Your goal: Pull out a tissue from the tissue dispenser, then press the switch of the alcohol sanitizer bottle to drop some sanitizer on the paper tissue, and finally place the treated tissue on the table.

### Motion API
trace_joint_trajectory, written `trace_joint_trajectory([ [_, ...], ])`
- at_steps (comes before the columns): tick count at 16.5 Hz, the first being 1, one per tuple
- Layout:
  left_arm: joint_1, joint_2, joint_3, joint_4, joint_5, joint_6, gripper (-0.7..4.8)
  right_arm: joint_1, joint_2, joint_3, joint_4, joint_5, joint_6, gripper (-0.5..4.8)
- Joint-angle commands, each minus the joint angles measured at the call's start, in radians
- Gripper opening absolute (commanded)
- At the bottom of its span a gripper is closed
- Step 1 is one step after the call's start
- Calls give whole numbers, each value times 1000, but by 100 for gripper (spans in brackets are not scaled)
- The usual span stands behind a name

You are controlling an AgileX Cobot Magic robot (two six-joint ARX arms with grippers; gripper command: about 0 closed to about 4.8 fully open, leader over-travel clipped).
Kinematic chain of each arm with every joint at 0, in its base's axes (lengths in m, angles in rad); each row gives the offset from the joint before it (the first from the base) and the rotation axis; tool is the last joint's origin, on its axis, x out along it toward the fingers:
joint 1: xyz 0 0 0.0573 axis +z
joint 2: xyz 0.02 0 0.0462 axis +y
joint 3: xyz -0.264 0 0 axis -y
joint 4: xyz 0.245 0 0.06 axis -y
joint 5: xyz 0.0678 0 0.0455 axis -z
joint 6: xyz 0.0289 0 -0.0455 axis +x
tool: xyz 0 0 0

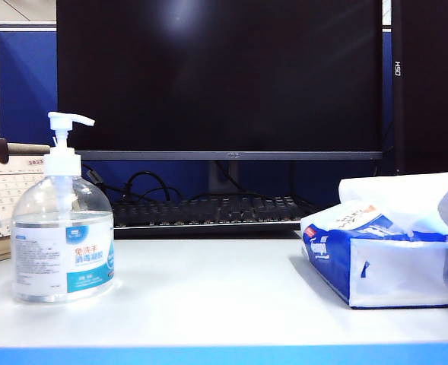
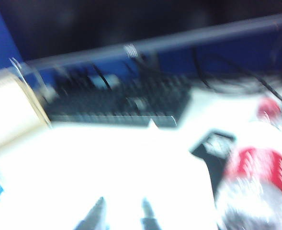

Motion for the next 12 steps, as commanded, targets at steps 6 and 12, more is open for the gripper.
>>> trace_joint_trajectory([
  [6,0,8,102,132,78,-184,69,1,30,4,110,31,223,315],
  [12,0,157,124,149,100,-146,90,6,114,4,64,-209,499,306],
])
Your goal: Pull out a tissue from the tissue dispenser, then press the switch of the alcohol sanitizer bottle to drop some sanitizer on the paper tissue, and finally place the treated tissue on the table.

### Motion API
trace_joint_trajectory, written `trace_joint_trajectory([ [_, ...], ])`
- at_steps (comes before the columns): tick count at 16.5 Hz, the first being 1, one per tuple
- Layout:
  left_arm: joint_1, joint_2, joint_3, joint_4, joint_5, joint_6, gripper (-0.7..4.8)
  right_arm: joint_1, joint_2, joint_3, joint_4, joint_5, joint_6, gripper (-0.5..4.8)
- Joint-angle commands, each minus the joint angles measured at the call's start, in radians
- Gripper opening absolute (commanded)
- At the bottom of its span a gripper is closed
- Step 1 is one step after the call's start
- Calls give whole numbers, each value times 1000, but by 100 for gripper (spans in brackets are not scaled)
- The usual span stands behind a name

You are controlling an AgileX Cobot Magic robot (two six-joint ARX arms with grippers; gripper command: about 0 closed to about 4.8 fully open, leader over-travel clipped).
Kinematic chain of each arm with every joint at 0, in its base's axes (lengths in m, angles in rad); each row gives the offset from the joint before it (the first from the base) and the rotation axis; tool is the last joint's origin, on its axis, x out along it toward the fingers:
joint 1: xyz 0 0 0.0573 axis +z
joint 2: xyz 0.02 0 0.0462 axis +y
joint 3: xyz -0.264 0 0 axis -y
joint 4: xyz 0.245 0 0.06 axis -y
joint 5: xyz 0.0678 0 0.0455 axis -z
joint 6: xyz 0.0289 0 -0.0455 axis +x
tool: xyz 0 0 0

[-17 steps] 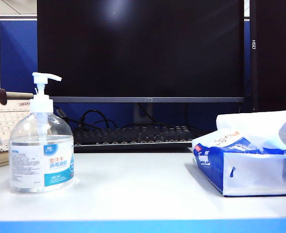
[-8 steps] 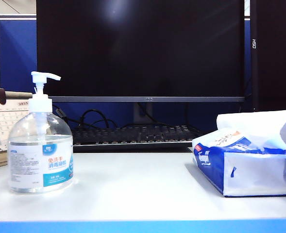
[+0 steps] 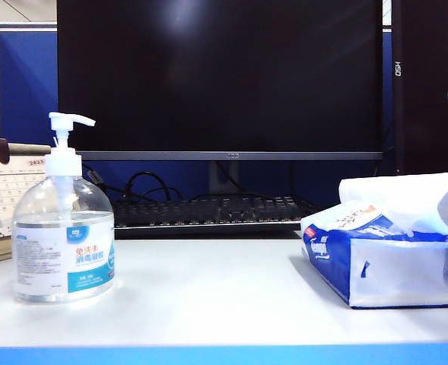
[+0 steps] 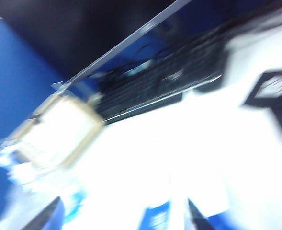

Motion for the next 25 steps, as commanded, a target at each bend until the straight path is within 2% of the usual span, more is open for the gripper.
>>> trace_joint_trajectory([
  [1,0,5,6,22,10,55,90,2,1,3,16,-129,130,306],
  [2,0,5,6,20,10,56,90,2,1,3,16,-164,171,306],
  [3,0,5,6,14,10,67,90,2,1,3,16,-153,175,306],
  [5,0,5,6,5,10,86,90,2,2,3,16,-42,175,306],
  [6,0,5,6,5,10,92,90,2,5,3,7,-24,182,306],
  [8,0,5,6,4,10,101,90,2,8,3,-32,-39,189,306],
  [9,0,5,6,-11,10,125,90,2,8,3,-35,-68,245,306],
  [12,0,5,6,-72,9,188,90,2,8,3,-36,-87,291,306],
  [15,0,5,5,-106,9,220,93,2,8,0,-106,-87,289,306],
  [16,0,5,5,-105,9,220,111,2,8,0,-138,-82,273,306],
  [20,0,5,5,-106,10,220,113,2,8,-2,-140,78,224,306],
  [24,0,5,5,-106,10,220,113,2,10,-4,-140,93,203,306],
  [25,0,5,5,-112,31,236,121,3,62,-4,-135,87,166,306],
])
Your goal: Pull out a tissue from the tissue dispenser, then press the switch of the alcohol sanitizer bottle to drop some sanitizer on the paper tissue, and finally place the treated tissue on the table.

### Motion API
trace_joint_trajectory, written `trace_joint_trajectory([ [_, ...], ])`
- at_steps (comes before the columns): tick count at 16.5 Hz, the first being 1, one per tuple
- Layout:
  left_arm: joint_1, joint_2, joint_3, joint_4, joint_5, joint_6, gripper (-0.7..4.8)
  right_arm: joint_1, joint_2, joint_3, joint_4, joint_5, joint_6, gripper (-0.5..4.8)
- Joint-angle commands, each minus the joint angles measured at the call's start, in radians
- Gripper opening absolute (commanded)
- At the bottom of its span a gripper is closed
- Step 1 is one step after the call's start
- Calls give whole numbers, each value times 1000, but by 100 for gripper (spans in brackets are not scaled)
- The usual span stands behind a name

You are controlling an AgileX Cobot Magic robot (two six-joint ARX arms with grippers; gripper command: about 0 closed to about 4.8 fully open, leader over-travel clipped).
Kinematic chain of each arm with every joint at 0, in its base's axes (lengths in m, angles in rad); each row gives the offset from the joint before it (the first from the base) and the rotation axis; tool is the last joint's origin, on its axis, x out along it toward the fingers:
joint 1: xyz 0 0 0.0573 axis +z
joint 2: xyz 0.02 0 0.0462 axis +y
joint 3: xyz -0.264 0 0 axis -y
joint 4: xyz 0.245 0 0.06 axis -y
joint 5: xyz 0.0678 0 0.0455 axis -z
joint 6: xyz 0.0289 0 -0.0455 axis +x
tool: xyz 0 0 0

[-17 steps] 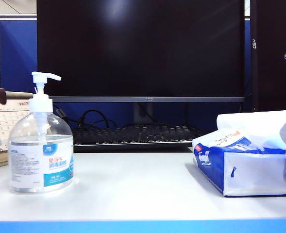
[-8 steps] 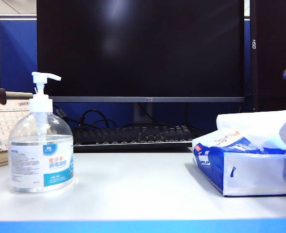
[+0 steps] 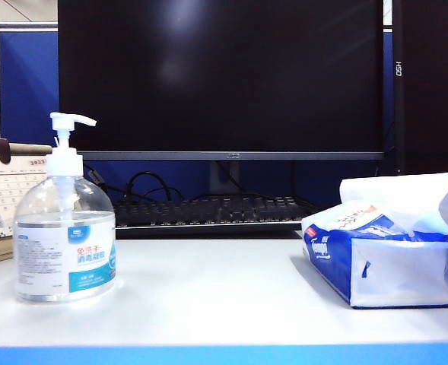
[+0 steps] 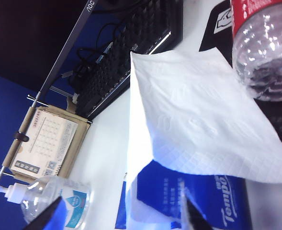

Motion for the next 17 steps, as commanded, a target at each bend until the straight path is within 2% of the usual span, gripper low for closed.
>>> trace_joint_trajectory([
  [1,0,1,5,-10,26,37,122,3,76,-3,30,-9,-60,306],
  [4,0,2,5,-150,21,95,128,3,184,-3,211,-19,-65,306],
  [6,0,2,5,-163,22,98,162,3,283,-3,300,-19,-59,306],
  [8,0,2,5,-163,22,98,162,3,402,-3,377,-25,-59,306],
  [11,0,2,5,-163,22,105,162,6,608,5,613,-43,-53,306],
  [16,0,2,5,-164,12,105,162,188,993,78,919,-11,-49,306],
  [17,0,2,5,-167,10,105,162,191,1052,89,994,-1,-61,306],
])
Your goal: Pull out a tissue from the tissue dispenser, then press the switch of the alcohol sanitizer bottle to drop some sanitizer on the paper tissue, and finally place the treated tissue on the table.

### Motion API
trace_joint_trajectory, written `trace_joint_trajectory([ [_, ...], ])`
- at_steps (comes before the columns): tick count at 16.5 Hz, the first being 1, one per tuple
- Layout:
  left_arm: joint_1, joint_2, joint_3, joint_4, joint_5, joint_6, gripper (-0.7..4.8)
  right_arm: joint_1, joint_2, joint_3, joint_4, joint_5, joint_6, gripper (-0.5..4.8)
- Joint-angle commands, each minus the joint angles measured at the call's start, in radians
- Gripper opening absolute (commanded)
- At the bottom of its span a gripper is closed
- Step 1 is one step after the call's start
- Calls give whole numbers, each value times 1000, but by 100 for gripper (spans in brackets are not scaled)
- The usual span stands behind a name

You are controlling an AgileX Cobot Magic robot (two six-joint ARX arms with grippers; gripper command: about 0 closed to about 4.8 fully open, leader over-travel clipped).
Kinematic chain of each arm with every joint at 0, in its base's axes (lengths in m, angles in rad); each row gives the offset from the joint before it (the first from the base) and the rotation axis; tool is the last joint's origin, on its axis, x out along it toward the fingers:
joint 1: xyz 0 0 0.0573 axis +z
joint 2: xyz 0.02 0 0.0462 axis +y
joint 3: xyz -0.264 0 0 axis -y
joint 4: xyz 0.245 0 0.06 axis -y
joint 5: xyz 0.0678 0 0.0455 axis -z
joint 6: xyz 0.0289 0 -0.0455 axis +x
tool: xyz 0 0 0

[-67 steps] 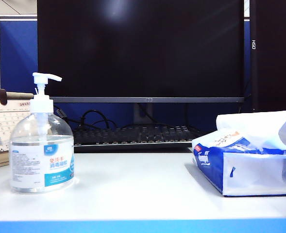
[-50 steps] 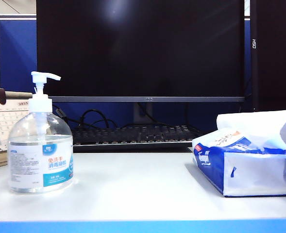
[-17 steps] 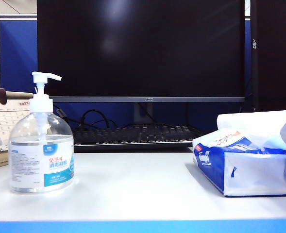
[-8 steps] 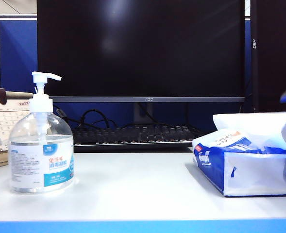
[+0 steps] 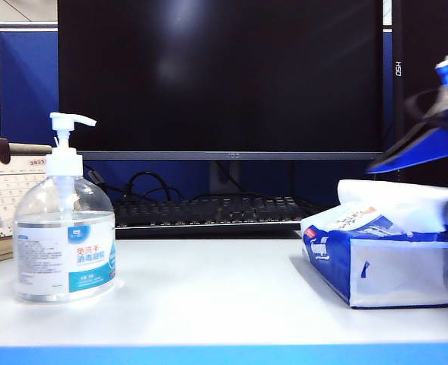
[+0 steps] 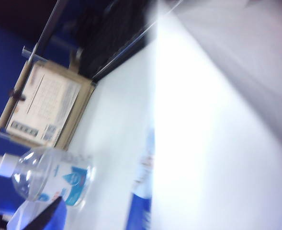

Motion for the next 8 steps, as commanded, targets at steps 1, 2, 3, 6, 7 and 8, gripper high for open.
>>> trace_joint_trajectory([
  [1,0,0,5,-5,-4,8,162,11,159,39,220,45,-23,305],
  [2,1,0,5,-13,-4,8,162,-5,199,58,227,61,-26,304],
  [3,0,0,5,-19,-2,8,162,-20,218,66,226,65,-26,301],
  [6,0,0,5,-21,-1,8,162,-41,232,68,221,69,-58,230],
  [7,0,0,5,-21,-1,8,162,-41,232,68,219,85,-98,160],
  [8,0,0,5,-21,-1,8,162,-40,232,68,216,114,-130,111],
])
